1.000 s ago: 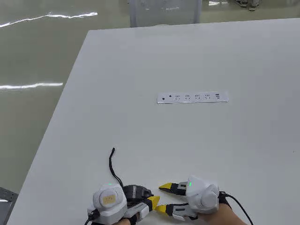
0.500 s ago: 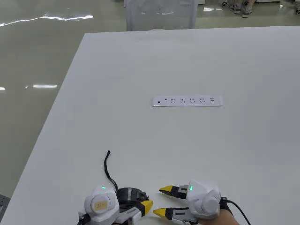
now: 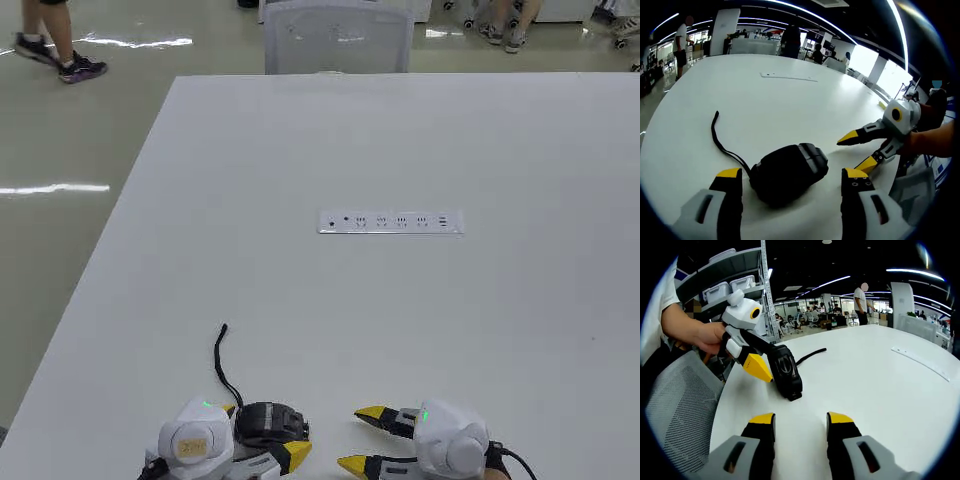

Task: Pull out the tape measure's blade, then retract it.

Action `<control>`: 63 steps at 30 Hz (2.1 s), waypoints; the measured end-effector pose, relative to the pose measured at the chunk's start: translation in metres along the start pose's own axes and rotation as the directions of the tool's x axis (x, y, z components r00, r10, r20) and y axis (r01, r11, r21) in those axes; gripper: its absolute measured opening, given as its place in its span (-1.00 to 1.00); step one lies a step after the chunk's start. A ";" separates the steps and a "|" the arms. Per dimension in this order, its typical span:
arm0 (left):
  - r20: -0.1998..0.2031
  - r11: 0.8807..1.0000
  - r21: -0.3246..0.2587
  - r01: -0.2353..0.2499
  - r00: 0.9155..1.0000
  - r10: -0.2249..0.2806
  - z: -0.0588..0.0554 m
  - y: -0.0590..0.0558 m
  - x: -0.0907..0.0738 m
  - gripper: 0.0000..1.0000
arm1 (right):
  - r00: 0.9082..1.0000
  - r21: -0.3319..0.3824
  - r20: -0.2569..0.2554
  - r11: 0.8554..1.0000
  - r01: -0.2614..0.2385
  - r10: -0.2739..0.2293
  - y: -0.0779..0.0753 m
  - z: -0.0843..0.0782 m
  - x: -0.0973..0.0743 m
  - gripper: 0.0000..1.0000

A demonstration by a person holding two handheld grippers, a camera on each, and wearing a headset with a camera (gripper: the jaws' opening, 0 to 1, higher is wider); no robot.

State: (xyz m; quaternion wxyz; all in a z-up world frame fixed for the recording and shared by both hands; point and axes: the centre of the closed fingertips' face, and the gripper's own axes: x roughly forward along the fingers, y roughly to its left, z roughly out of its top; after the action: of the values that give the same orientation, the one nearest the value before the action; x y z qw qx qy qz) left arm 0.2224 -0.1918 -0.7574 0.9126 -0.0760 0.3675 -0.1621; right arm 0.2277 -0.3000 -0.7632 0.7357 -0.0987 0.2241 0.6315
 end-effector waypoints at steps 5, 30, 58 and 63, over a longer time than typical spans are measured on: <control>0.004 0.999 0.037 0.021 1.000 -0.021 0.000 -0.001 -0.004 0.58 | 1.000 -0.001 0.001 1.000 0.021 -0.021 -0.002 0.000 -0.010 -0.18; 0.035 0.987 0.134 0.093 0.994 -0.099 -0.004 0.004 -0.040 0.63 | 0.988 0.071 0.014 0.986 0.153 -0.154 -0.003 -0.004 -0.062 0.03; 0.054 0.982 0.141 0.123 0.990 -0.132 -0.023 0.015 -0.078 0.67 | 0.964 0.113 0.015 0.959 0.261 -0.264 0.004 -0.017 -0.113 0.16; 0.059 0.983 0.136 0.126 0.989 -0.135 -0.026 0.015 -0.085 0.69 | 0.960 0.117 0.021 0.954 0.275 -0.279 0.007 -0.017 -0.120 0.19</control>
State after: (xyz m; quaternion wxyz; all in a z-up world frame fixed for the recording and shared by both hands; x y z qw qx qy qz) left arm 0.1505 -0.1482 -0.7251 0.9151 -0.0452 0.3188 -0.2429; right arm 0.2055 -0.4123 -0.7231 0.8253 -0.0754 0.2296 0.5103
